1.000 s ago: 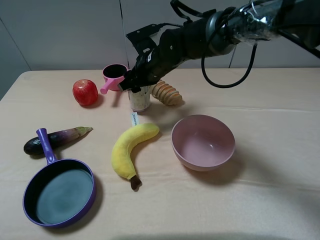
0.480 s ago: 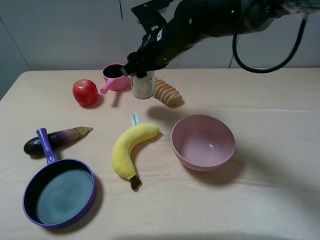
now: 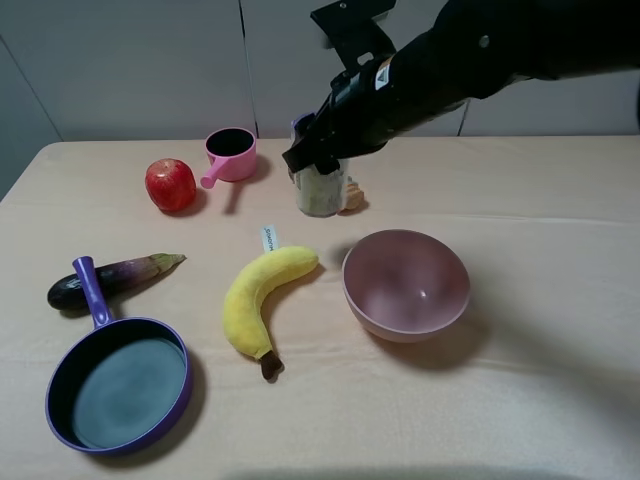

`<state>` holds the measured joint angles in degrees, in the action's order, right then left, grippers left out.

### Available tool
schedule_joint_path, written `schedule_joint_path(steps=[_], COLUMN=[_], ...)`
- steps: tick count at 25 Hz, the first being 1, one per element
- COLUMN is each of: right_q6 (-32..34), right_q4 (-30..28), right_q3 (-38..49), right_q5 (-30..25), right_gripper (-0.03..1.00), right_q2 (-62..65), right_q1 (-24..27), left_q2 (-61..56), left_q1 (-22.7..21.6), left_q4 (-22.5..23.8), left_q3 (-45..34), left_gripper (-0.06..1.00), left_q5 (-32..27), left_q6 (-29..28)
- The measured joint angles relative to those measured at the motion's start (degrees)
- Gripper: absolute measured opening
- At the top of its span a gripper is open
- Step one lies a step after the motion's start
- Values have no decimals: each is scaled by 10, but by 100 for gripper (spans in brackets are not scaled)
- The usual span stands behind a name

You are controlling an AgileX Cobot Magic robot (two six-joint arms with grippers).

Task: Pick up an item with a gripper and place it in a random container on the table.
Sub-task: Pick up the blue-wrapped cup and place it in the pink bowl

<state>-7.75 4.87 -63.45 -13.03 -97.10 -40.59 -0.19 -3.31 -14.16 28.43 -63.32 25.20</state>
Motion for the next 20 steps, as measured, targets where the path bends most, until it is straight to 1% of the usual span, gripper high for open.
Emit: schedule_joint_path(steps=[1, 8, 12, 18, 20], right_q6=[0, 4, 17, 45, 48], right_q4=[0, 0, -4, -31, -35], right_q3=[0, 80, 124, 154, 164], right_q5=[0, 0, -18, -48, -50], right_gripper=[45, 45, 45, 45, 45], right_q2=[0, 66, 111, 159, 167], right_q1=[0, 0, 0, 11, 13], left_q2=[0, 0, 0, 0, 0], left_q1=[0, 0, 0, 0, 0], left_q4=[0, 0, 0, 0, 0], left_q3=[0, 0, 0, 0, 0], left_gripper=[88, 88, 88, 88, 88], left_q5=[0, 0, 0, 0, 0], left_q6=[0, 0, 0, 0, 0])
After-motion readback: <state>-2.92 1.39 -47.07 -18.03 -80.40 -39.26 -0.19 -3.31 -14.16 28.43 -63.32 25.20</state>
